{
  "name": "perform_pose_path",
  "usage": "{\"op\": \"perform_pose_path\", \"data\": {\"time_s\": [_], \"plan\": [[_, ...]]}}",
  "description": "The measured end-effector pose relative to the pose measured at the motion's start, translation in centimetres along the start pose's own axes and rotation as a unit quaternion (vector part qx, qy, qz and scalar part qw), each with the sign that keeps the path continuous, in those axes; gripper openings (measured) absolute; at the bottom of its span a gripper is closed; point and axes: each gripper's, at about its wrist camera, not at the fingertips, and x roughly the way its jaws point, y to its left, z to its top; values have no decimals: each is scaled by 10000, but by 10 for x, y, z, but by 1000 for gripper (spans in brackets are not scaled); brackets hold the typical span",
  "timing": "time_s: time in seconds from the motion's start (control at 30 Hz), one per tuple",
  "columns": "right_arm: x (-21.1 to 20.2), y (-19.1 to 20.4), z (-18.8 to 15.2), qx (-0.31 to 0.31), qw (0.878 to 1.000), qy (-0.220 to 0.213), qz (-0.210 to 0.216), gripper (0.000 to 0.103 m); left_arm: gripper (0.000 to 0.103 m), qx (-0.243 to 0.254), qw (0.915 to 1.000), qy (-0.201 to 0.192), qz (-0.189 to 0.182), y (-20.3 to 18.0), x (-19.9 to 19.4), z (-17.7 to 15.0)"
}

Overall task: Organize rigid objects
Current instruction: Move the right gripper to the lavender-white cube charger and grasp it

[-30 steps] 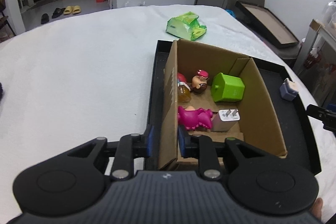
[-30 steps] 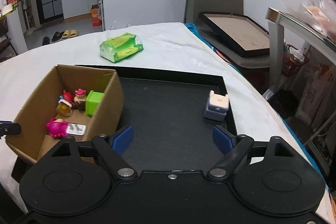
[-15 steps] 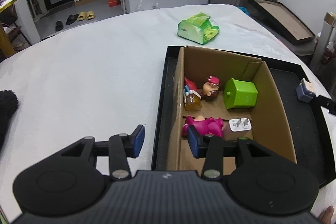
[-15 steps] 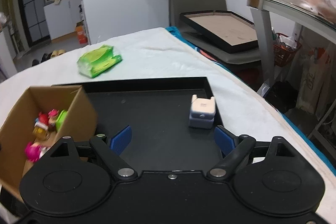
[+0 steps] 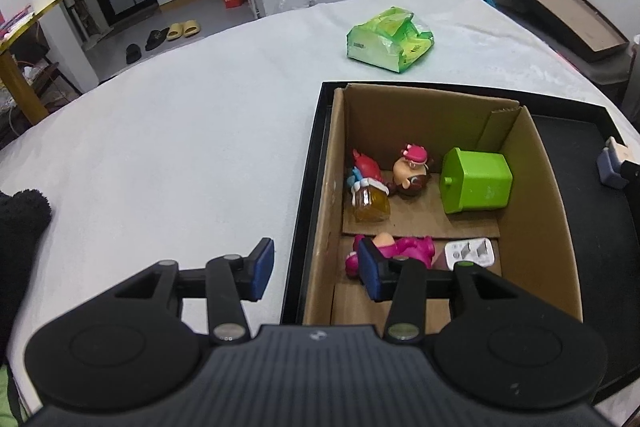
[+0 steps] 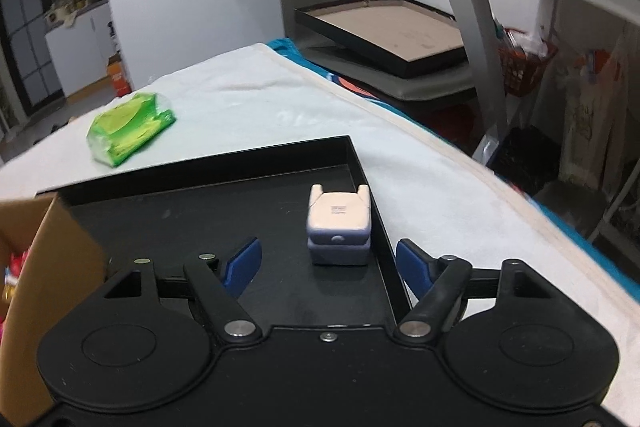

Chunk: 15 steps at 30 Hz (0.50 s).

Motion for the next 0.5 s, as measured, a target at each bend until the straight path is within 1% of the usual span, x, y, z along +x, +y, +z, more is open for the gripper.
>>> {"op": "perform_pose_path", "data": {"time_s": [0.1, 0.23, 0.33, 0.5], "plan": [[9, -3, -1, 72, 10000, 21, -37, 72, 45, -148, 9998, 73, 85, -2, 6, 5], [24, -10, -5, 206, 9994, 180, -201, 72, 45, -108, 9996, 100, 239, -9, 12, 13], [31, -15, -4, 336, 9991, 181, -166, 72, 45, -129, 9993, 108, 348, -12, 15, 17], [45, -17, -3, 385, 9989, 234, -107, 72, 45, -241, 9984, 165, 479, -12, 19, 26]]}}
